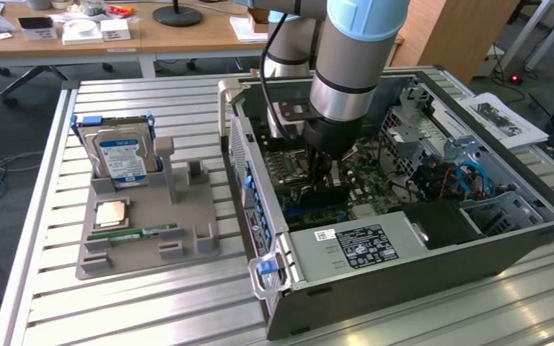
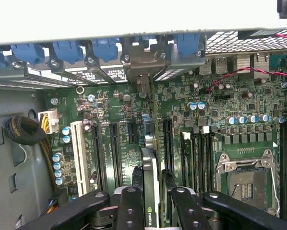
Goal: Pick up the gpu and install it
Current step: 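Insert the gpu into the slot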
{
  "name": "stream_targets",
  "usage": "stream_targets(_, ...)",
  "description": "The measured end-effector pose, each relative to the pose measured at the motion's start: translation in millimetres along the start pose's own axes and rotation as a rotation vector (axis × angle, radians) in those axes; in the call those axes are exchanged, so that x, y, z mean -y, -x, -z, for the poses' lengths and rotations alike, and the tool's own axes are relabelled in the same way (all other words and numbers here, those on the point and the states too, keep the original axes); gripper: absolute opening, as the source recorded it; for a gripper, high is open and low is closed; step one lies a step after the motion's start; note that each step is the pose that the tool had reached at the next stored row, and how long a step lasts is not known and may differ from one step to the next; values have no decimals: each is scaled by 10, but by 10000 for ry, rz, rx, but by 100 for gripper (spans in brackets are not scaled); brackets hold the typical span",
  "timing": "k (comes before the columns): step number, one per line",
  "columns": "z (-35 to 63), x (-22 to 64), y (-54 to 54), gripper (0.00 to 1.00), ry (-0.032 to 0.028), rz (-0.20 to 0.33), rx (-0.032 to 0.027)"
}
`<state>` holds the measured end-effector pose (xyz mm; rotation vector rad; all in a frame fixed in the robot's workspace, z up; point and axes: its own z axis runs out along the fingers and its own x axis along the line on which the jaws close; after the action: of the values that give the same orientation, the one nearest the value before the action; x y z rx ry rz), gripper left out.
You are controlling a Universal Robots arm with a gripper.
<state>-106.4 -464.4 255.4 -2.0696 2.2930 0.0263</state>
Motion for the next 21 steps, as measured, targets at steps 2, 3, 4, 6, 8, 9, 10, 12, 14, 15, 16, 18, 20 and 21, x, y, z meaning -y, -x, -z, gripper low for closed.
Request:
stream_targets(2, 0, 0, 0, 27, 1, 0, 0)
stream_targets(3, 0, 0, 0, 27, 0, 0, 0)
stream_targets(4, 0, 0, 0, 27, 0, 0, 0)
stream_targets(6, 0, 0, 0, 27, 0, 0, 0)
stream_targets(8, 0, 0, 0, 27, 0, 0, 0)
stream_targets(9, 0, 0, 0, 27, 0, 0, 0)
stream_targets(10, 0, 0, 0, 27, 0, 0, 0)
stream_targets(12, -5, 0, -1, 27, 1, 1, -4)
stream_targets(14, -6, -1, -1, 27, 1, 1, -4)
stream_targets(15, -7, -1, 0, 27, 1, 0, 0)
stream_targets(16, -8, -2, 0, 27, 1, -1, 2)
stream_targets(18, -10, -10, -1, 27, -3, -2, 5)
stream_targets(20, -10, -16, -1, 27, -3, 0, 4)
stream_targets(21, -9, -16, -2, 27, -3, 1, 3)
